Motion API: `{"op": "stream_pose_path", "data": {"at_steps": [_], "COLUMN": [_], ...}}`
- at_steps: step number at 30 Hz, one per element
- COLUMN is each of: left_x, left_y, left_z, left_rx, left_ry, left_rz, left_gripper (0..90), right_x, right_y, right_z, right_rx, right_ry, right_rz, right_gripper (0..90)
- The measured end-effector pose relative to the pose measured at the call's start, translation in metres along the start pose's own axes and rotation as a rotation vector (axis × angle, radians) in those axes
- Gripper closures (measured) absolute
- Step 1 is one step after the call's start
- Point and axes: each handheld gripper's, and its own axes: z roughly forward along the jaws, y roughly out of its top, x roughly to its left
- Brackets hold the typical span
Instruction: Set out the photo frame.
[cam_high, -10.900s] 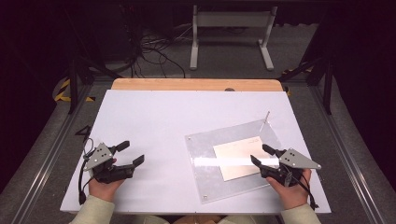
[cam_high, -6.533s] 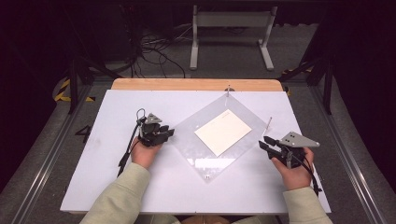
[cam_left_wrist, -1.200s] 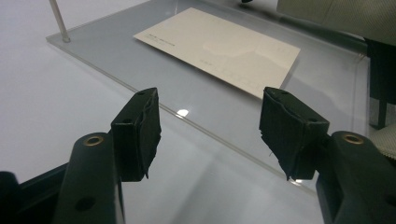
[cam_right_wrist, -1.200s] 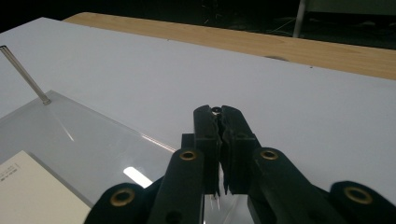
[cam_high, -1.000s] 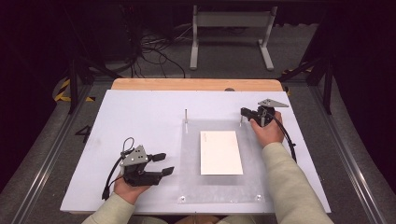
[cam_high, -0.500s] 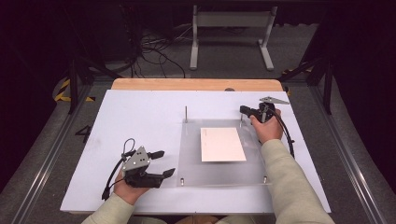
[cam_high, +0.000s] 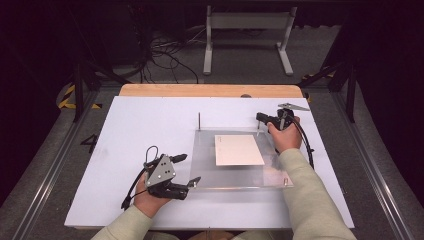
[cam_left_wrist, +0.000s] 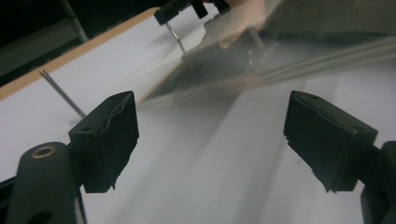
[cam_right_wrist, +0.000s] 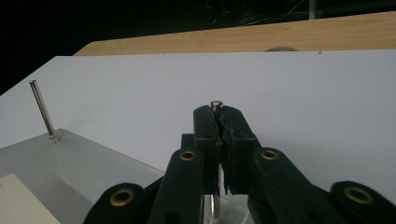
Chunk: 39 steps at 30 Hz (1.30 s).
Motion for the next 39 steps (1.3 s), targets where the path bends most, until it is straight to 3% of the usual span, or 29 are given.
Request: {"op": "stream_pose_path", "data": {"at_steps": [3,5,7,9,18,21,26,31,32,35,37,39], "left_x": [-0.004,-0.006,-0.007,-0.007,-0.006,-0.005,-0.004,-0.004,-0.004,-0.003,-0.003,-0.003], "left_y": [0.006,0.008,0.009,0.01,0.012,0.012,0.014,0.014,0.014,0.015,0.015,0.015], "left_z": [0.004,0.006,0.007,0.006,0.005,0.006,0.006,0.007,0.007,0.007,0.008,0.009], "left_rx": [-0.018,-0.017,-0.017,-0.03,-0.011,-0.004,-0.006,0.003,0.003,0.0,0.0,-0.001], "left_ry": [-0.009,-0.007,-0.005,0.004,0.024,0.03,0.022,0.02,0.02,0.02,0.017,0.017], "left_rz": [0.004,0.02,0.015,0.007,0.016,0.02,0.014,0.016,0.016,0.015,0.007,0.009], "left_gripper": [24.1,29.6,39.5,43.1,45.2,45.2,45.2,45.2,45.1,45.1,44.7,44.4], "right_x": [0.001,0.001,0.002,0.002,0.009,0.009,0.013,0.02,0.02,0.026,0.032,0.036], "right_y": [0.0,-0.001,-0.002,-0.002,0.004,0.005,0.01,0.012,0.012,0.009,0.007,0.004], "right_z": [0.0,-0.001,-0.002,-0.002,-0.005,-0.01,-0.033,-0.067,-0.067,-0.093,-0.106,-0.118], "right_rx": [-0.001,-0.003,-0.007,-0.007,0.028,0.033,0.006,-0.027,-0.027,-0.038,-0.042,-0.053], "right_ry": [0.0,-0.001,-0.003,-0.008,-0.049,-0.064,-0.091,-0.066,-0.066,0.0,0.011,0.034], "right_rz": [0.0,-0.001,-0.004,-0.004,0.023,0.036,-0.026,-0.062,-0.062,-0.075,-0.119,-0.132], "right_gripper": [85.6,85.6,85.5,85.5,83.5,78.4,67.1,63.4,63.4,59.0,56.3,54.7]}}
